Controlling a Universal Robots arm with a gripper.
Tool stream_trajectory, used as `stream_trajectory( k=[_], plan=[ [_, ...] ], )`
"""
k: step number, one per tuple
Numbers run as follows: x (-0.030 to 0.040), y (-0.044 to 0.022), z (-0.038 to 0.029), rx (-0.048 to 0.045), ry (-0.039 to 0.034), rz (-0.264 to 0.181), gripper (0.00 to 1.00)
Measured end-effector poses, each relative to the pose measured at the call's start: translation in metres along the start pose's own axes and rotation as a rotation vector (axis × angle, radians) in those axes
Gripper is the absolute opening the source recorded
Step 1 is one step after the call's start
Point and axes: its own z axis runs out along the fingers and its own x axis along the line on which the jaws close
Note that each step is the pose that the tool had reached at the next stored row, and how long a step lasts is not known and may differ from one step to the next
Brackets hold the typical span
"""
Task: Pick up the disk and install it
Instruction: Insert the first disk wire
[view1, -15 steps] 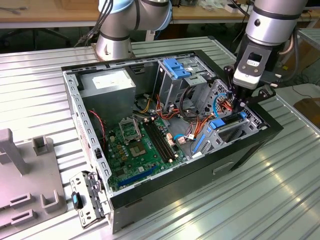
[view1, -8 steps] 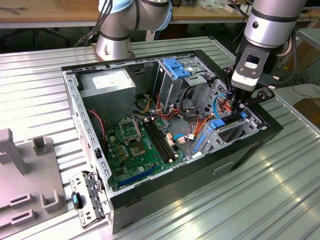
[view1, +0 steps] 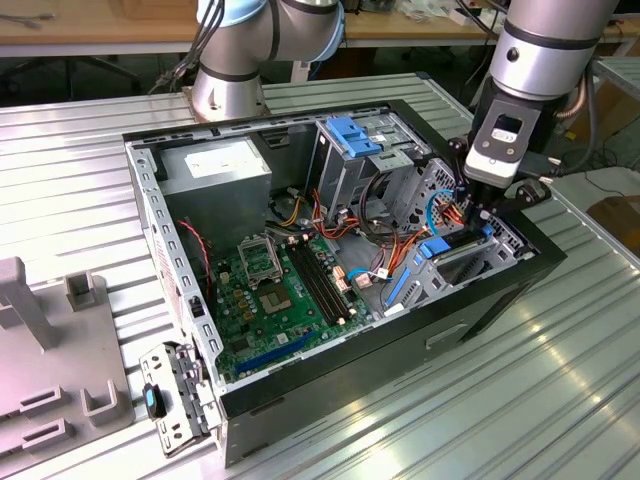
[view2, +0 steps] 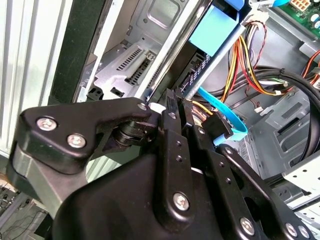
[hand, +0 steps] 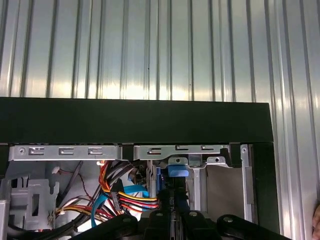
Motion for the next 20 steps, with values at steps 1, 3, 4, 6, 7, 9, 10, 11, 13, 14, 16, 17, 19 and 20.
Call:
stream_trajectory(
  k=[1, 3, 4, 6, 7, 9, 10, 11, 13, 14, 16, 17, 19, 20],
  plan=[
    [0.0002, -0.0003, 0.0004, 0.0, 0.0, 0.0, 0.16],
    [0.0009, -0.001, 0.0009, 0.0, 0.0, 0.0, 0.16],
    [0.0017, -0.001, 0.0008, 0.0, -0.0001, 0.0, 0.16],
    [0.0021, -0.001, 0.0008, -0.0002, -0.0001, 0.0, 0.16],
    [0.0022, -0.001, 0.0008, -0.0004, -0.0001, 0.0, 0.16],
    [0.0023, -0.001, 0.0008, -0.0015, -0.0001, 0.0, 0.16],
    [0.0022, -0.0011, 0.0009, -0.0031, -0.0001, 0.0, 0.16],
    [0.0022, -0.0011, 0.0008, -0.004, -0.0002, 0.0, 0.16],
    [0.0023, -0.0011, 0.0011, -0.0071, -0.0001, 0.001, 0.16],
    [0.0023, -0.0011, 0.0011, -0.0075, -0.0004, 0.001, 0.16],
    [0.0021, -0.0012, 0.0016, -0.0076, 0.0002, 0.001, 0.16],
    [0.0018, -0.0012, 0.0019, -0.0076, 0.0002, 0.001, 0.16],
    [0.0013, -0.0013, 0.0026, -0.0076, 0.0003, 0.001, 0.16],
    [0.0011, -0.0014, 0.0031, -0.0076, 0.0007, 0.001, 0.16]
  ],
)
